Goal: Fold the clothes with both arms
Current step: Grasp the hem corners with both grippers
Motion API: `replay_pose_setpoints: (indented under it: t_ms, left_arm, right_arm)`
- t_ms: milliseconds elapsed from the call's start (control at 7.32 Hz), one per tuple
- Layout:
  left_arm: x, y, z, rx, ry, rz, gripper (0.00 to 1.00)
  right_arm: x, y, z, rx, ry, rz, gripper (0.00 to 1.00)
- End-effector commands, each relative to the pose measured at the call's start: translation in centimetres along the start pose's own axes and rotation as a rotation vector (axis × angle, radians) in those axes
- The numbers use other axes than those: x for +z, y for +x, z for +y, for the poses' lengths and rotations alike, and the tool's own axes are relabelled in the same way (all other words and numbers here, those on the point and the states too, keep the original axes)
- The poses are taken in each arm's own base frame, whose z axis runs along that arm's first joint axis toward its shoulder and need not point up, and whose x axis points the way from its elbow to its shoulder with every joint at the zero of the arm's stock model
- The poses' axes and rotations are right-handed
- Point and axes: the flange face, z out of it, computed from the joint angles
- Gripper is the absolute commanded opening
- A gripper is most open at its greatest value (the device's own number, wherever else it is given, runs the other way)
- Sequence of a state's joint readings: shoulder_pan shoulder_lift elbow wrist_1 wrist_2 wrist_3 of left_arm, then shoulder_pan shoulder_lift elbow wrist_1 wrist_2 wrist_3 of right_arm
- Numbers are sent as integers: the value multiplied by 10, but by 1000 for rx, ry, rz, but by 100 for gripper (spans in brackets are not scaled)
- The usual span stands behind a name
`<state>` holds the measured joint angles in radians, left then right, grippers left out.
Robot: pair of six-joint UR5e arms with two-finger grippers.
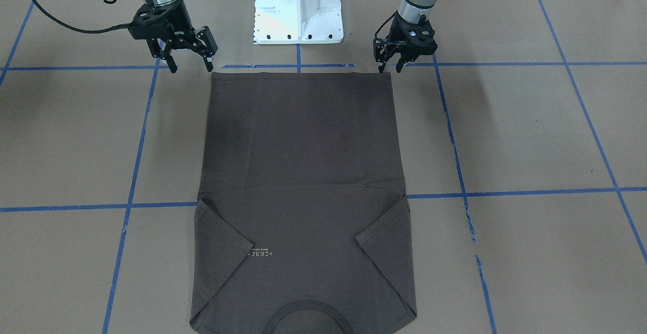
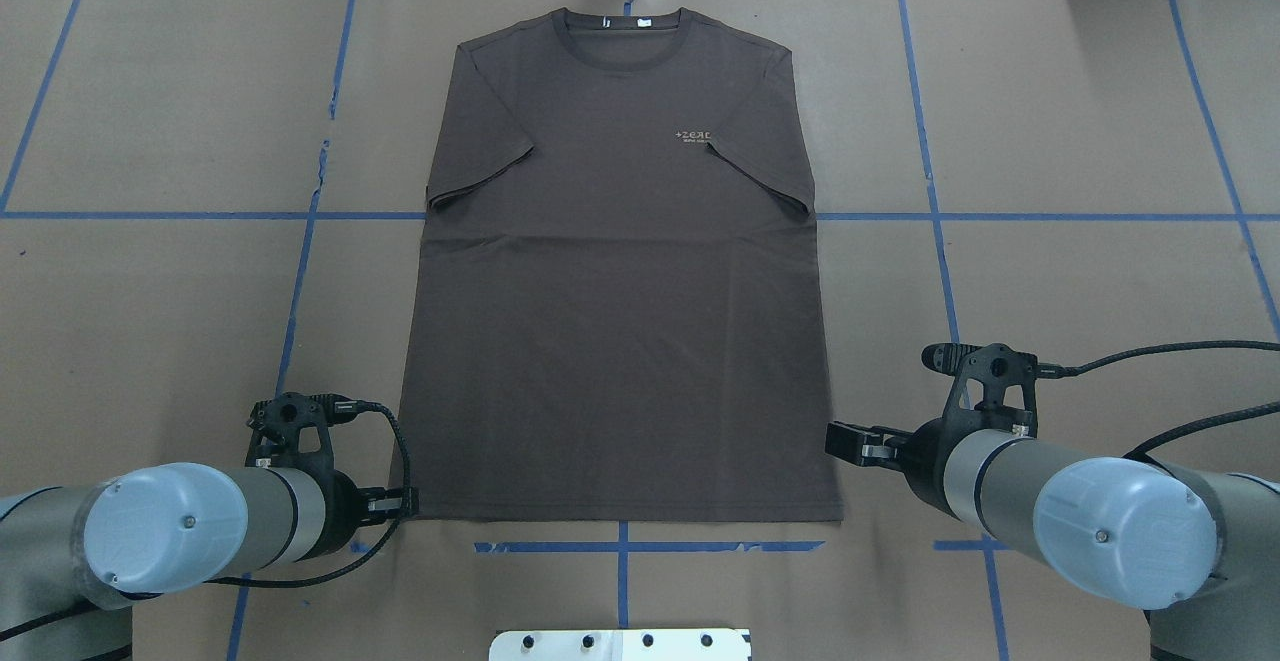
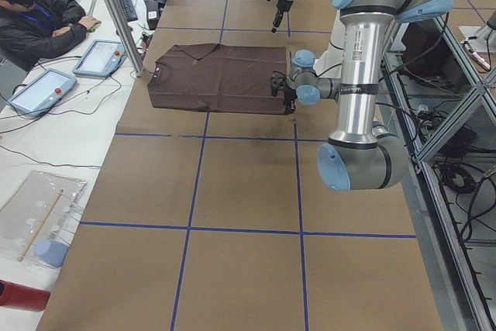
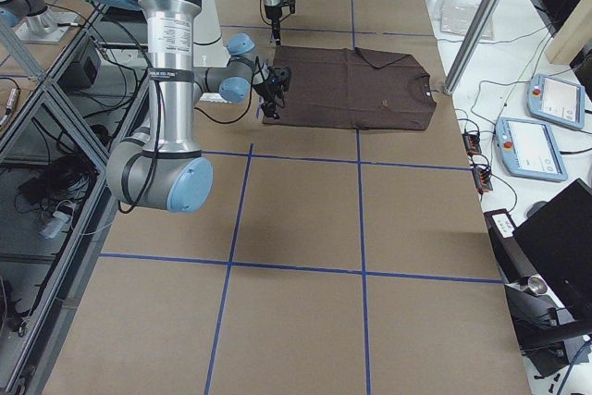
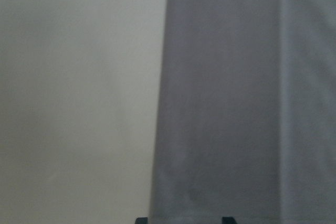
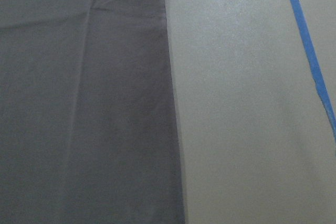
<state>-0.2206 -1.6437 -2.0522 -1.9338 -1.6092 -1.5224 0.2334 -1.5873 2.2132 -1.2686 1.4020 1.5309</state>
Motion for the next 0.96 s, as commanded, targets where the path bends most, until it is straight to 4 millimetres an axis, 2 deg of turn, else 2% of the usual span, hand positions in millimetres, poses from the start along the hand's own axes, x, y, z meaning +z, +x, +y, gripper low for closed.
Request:
replay_pose_setpoints:
  t_ms: [0, 410, 820]
  left_arm:
    - [4, 2, 3, 1, -5, -6, 55]
    - [13, 6, 2, 1, -7, -12, 51]
    - [14, 7, 3, 1, -10, -12, 49]
  right_arm:
    - [0, -1, 0, 0, 4, -1, 99]
    - [0, -1, 0, -1, 5, -2, 99]
    - [0, -1, -1, 0, 6, -3, 99]
